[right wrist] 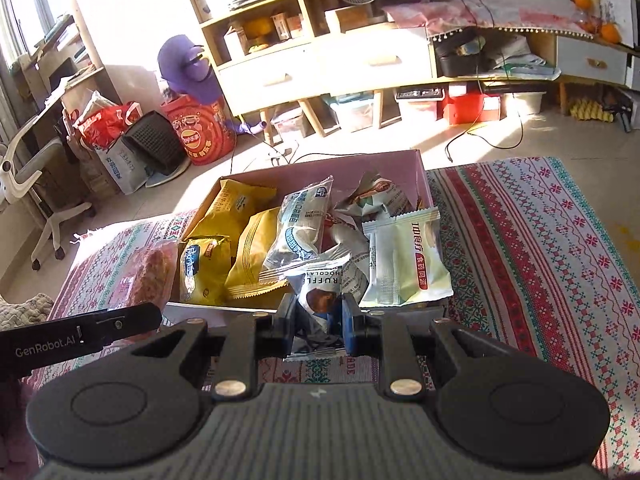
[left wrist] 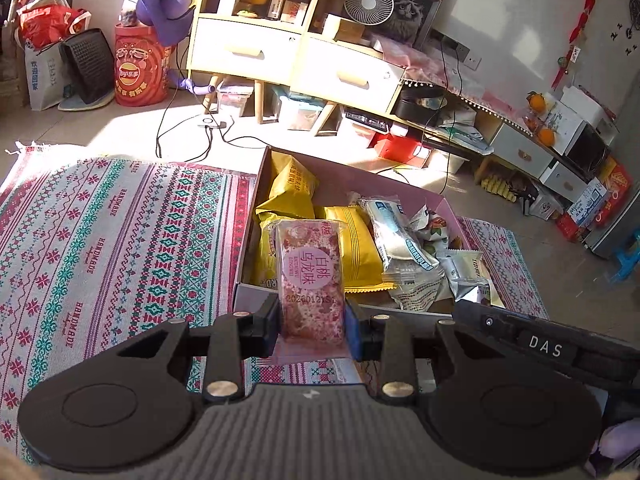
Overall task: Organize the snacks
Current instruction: 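Carry both snacks into the box and open both grippers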
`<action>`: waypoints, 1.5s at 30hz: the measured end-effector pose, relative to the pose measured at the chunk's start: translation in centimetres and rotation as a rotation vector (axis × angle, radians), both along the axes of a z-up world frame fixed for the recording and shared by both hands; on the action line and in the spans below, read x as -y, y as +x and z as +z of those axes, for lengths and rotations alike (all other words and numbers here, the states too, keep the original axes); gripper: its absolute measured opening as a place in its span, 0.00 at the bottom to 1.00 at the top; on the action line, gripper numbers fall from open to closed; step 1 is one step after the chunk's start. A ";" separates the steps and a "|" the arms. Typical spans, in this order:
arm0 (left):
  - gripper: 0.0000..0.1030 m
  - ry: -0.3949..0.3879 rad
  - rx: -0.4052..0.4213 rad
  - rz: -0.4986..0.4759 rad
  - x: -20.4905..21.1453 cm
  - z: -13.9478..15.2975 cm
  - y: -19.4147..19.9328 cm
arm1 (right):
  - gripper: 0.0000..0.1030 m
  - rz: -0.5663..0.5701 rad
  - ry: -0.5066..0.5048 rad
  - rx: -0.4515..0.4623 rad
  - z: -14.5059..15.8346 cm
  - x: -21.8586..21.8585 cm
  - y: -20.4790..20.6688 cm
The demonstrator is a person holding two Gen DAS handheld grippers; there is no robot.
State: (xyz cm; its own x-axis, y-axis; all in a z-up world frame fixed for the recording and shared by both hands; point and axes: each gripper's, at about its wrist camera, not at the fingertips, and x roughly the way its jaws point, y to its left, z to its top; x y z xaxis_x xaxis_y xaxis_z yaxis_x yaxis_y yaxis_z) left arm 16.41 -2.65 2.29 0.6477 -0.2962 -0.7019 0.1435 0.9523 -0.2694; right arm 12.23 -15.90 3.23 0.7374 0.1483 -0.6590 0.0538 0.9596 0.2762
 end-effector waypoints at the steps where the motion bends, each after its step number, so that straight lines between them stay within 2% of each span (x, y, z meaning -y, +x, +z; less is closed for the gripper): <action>1: 0.38 -0.003 -0.002 0.008 0.0 0.1 0.2 | 0.20 -0.002 0.004 -0.003 -0.1 0.0 0.3; 7: 0.38 -0.008 0.026 0.012 0.4 0.6 0.7 | 0.20 -0.019 0.045 -0.038 -0.9 0.3 1.7; 13: 0.38 0.036 0.046 -0.072 1.9 -0.4 2.2 | 0.20 -0.024 0.084 -0.050 -1.2 0.8 2.6; 22: 0.38 0.083 0.013 -0.189 4.3 -2.8 4.2 | 0.20 -0.018 0.083 -0.050 -1.5 1.0 3.9; 31: 0.38 0.070 -0.022 -0.186 4.2 -4.4 5.2 | 0.20 -0.026 0.105 -0.043 -1.8 1.6 4.8; 38: 0.40 0.063 -0.009 -0.204 4.4 -4.1 5.1 | 0.23 -0.023 0.117 -0.047 -1.7 1.8 4.7; 39: 0.43 0.065 -0.010 -0.208 4.4 -4.1 5.0 | 0.25 -0.027 0.121 -0.051 -1.6 1.8 4.7; 41: 0.50 0.072 -0.011 -0.210 4.5 -4.1 5.0 | 0.37 -0.029 0.133 -0.054 -1.4 1.8 4.5; 42: 0.55 0.078 -0.011 -0.209 4.5 -4.0 4.9 | 0.40 -0.029 0.138 -0.053 -1.2 1.9 4.4; 45: 0.59 0.086 -0.007 -0.213 4.4 -3.6 4.5 | 0.48 -0.024 0.139 -0.040 -0.5 2.0 3.8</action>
State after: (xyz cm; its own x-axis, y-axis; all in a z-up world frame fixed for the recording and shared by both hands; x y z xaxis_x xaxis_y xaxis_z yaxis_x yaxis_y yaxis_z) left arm 20.87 -7.00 -1.34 0.5720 -0.3644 -0.7348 0.3417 0.9203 -0.1904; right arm 16.02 -17.90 2.71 0.7151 0.2232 -0.6625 0.0898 0.9104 0.4038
